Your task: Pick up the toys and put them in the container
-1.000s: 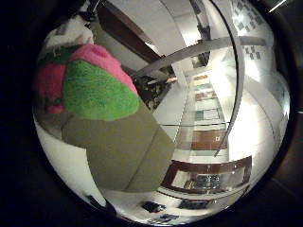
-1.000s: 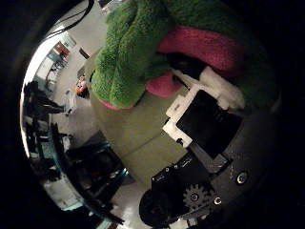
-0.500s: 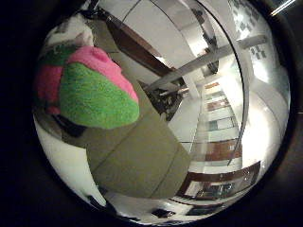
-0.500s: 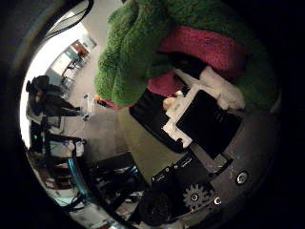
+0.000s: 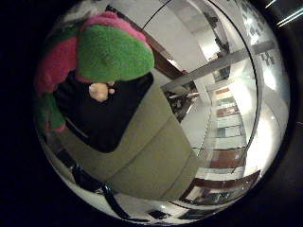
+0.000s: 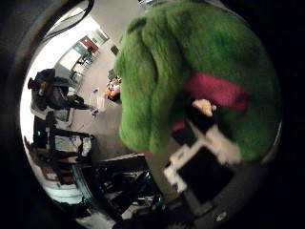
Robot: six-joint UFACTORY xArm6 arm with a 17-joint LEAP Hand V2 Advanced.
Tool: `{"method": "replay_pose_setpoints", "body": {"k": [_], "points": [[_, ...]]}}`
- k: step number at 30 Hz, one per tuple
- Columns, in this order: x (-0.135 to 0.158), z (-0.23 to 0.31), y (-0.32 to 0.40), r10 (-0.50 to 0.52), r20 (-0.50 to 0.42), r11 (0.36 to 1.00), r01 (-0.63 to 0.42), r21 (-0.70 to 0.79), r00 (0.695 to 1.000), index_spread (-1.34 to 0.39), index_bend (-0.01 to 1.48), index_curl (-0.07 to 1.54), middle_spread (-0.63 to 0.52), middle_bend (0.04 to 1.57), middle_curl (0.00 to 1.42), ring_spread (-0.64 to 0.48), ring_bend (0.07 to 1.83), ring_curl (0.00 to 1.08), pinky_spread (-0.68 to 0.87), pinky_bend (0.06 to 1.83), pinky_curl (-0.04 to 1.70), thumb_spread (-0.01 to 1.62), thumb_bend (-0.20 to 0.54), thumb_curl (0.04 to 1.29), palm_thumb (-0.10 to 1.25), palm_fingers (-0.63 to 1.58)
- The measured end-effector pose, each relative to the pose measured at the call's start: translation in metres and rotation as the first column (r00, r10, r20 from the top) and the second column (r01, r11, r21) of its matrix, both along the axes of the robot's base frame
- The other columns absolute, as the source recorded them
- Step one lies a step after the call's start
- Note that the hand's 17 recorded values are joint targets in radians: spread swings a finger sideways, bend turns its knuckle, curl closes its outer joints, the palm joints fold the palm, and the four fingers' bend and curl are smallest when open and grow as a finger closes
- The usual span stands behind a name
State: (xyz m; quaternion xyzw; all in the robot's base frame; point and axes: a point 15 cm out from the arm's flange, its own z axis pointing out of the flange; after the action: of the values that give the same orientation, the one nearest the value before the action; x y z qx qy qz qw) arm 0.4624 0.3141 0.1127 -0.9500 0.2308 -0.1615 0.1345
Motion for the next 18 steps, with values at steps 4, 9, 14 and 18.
{"method": "replay_pose_setpoints", "body": {"k": [4, 9, 14, 18], "points": [[0.002, 0.000, -0.001, 0.008, 0.005, 1.000, -0.008, -0.004, 1.000, -0.45, 0.37, 0.55, -0.08, 0.40, 0.50, -0.02, 0.60, 0.45, 0.26, 0.77, 0.47, 1.04, -0.025, 0.50, 0.80, -0.08], [0.002, 0.001, -0.003, 0.008, 0.003, 1.000, -0.008, -0.010, 1.000, -0.48, 0.20, 0.42, -0.01, 0.21, 0.39, 0.13, 0.42, 0.34, 0.36, 0.63, 0.36, 1.05, -0.026, 0.47, 0.77, -0.03], [0.009, 0.007, -0.012, -0.012, 0.007, 1.000, 0.012, -0.010, 1.000, -0.48, 0.18, 0.37, 0.03, 0.18, 0.34, 0.17, 0.36, 0.30, 0.38, 0.59, 0.31, 1.05, -0.024, 0.46, 0.75, 0.00], [0.024, 0.020, -0.032, -0.054, 0.028, 0.999, 0.054, 0.001, 0.998, -0.47, 0.18, 0.35, 0.03, 0.18, 0.32, 0.16, 0.34, 0.29, 0.38, 0.58, 0.28, 1.05, -0.022, 0.45, 0.75, 0.01]]}}
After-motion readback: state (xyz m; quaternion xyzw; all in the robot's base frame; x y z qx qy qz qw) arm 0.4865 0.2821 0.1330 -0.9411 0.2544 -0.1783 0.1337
